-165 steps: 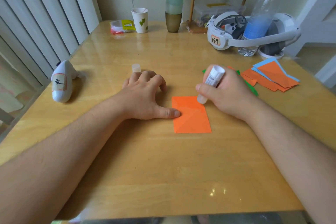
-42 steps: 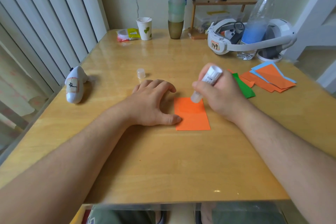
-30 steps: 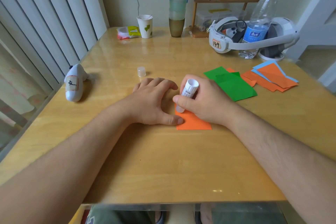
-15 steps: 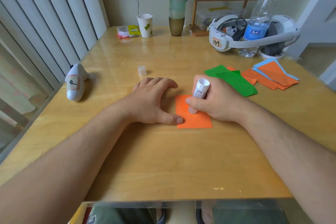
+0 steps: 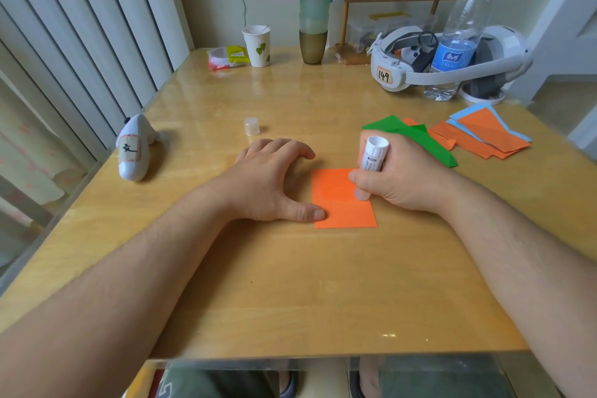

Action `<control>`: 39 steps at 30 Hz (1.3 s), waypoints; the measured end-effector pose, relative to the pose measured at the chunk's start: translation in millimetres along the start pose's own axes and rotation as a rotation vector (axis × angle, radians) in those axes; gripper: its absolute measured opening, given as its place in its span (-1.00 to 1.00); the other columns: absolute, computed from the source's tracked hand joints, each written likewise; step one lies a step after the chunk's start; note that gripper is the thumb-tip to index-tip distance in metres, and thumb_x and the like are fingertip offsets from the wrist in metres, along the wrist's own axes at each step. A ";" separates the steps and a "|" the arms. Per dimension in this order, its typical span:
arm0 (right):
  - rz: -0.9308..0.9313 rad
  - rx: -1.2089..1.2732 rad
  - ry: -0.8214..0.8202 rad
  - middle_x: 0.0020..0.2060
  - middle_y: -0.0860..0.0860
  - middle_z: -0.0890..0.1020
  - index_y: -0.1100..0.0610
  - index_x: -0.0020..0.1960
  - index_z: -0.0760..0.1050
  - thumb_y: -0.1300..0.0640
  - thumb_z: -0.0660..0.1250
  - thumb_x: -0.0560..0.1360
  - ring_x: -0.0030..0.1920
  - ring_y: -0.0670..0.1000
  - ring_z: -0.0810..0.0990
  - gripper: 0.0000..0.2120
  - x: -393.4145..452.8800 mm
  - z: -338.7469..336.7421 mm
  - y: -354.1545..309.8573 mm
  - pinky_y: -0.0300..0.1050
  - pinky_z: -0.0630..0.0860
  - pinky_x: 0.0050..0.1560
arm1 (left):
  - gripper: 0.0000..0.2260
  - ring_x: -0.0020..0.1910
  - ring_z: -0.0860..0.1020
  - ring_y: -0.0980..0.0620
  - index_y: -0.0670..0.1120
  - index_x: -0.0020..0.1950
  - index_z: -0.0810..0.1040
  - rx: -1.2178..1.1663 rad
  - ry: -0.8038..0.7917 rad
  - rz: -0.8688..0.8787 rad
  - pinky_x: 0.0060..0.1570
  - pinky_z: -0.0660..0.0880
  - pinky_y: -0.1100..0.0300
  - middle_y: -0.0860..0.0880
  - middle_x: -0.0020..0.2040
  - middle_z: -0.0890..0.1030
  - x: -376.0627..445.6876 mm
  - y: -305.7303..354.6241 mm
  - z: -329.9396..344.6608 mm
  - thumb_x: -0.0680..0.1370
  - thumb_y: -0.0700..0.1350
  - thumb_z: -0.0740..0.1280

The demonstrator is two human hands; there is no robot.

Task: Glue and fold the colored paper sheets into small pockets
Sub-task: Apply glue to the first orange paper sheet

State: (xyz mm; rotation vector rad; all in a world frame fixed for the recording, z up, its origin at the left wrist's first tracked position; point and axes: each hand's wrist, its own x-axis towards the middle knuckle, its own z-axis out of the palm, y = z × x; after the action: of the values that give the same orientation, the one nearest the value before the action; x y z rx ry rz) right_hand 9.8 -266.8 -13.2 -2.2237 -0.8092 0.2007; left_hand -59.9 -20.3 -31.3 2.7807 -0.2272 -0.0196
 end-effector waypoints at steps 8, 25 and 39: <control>-0.069 0.685 0.088 -0.34 0.07 0.50 0.01 -0.19 0.59 -0.04 0.48 0.49 -0.32 -0.03 0.45 -0.84 6.7 -6.0 2.1 -0.17 0.41 -0.24 | -0.08 0.49 0.21 0.02 0.27 0.43 0.28 0.003 -0.005 0.004 0.48 0.23 -0.10 0.22 0.45 0.34 0.4 0.3 -0.8 0.17 0.64 0.32; -0.064 0.299 0.138 -0.26 0.02 0.70 -0.01 -0.17 0.68 -0.14 0.50 0.36 -0.22 0.08 0.61 -0.79 7.4 28.0 -11.9 -0.03 0.50 -0.17 | -0.08 0.49 0.21 0.01 0.29 0.43 0.28 0.005 -0.009 -0.001 0.46 0.24 -0.11 0.21 0.45 0.35 1.2 0.6 -0.3 0.15 0.64 0.32; -0.005 0.263 0.026 -0.34 0.02 0.71 0.16 -0.21 0.66 0.23 0.53 0.45 -0.27 -0.09 0.63 -0.91 -1.5 5.4 -5.6 -0.17 0.50 -0.20 | -0.07 0.49 0.22 0.01 0.28 0.44 0.28 -0.006 -0.011 0.006 0.49 0.23 -0.13 0.20 0.46 0.35 0.1 -0.3 -0.3 0.15 0.63 0.34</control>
State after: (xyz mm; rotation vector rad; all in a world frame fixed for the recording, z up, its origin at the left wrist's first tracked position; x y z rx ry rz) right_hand 3.8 -261.6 -13.3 -1.9732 -0.7293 0.2599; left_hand -59.7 -19.9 -31.0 2.7740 -0.2384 -0.0336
